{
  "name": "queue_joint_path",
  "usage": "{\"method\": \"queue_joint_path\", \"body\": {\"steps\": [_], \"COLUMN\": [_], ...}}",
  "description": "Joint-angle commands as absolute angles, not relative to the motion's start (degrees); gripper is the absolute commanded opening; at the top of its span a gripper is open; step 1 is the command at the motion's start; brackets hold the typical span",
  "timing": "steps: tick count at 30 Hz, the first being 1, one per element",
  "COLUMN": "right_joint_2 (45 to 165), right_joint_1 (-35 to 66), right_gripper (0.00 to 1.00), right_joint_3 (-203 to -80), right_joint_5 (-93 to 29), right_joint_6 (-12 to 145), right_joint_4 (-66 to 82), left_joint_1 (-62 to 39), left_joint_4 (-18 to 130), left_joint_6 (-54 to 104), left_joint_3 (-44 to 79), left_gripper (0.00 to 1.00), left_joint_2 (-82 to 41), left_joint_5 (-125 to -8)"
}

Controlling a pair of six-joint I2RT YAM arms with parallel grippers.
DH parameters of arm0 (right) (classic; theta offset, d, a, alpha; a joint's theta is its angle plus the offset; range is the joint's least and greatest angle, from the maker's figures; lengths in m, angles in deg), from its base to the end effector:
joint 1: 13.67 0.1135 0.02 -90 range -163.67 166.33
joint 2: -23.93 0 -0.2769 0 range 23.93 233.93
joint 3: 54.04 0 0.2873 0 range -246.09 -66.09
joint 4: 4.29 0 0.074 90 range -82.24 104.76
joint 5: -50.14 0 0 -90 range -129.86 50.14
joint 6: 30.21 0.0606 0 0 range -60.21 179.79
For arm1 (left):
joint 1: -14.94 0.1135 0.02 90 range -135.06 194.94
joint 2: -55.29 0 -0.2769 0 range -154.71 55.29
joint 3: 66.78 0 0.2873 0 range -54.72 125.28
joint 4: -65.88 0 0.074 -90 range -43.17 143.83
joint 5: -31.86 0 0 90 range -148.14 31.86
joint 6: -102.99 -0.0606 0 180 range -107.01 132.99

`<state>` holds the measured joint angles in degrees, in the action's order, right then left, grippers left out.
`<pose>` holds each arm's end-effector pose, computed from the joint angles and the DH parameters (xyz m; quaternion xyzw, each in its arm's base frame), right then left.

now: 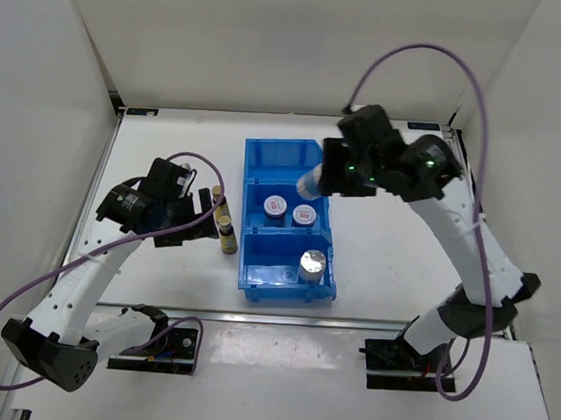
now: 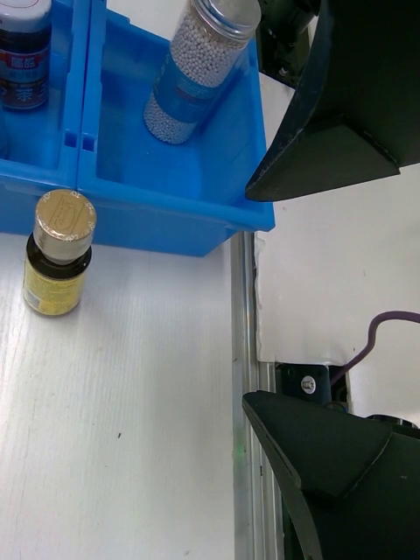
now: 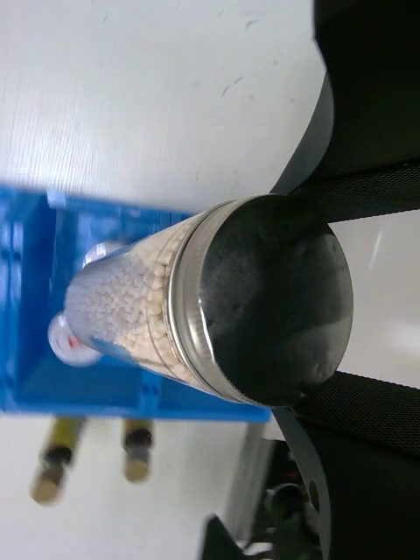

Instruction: Organize the condiment bottles

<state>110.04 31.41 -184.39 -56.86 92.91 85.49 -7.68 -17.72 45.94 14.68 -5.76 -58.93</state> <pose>0.2240 0.1995 0.4960 -0.0398 0.9163 0.1298 0.3767 0.1990 -0.0838 0.3359 -0.0860 0.9689 -0.1140 0.2020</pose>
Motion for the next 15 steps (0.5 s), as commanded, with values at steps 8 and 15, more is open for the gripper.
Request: {"method": "queue_joint_path", "body": {"steps": [8,15], "right_joint_2": [119.6,119.6], "right_joint_1": [46.1,47.8], "right_gripper": [0.00,0.00], "right_joint_3": [-184.1,-173.9], "right_joint_5": [-50.5,-49.7], "right_joint_6": [89.4,89.9], "right_joint_4": [93.7,88.2], "left_joint_1": [-7.5,-7.5], "left_joint_4": [-17.4,-17.4], "left_joint_6": [45.1,45.1], "left_joint_3": [15.4,14.9], "left_gripper": [1.00,1.00], "left_joint_2": [-3.4,-2.9], "left_joint_5": [-57.7,-57.7]}}
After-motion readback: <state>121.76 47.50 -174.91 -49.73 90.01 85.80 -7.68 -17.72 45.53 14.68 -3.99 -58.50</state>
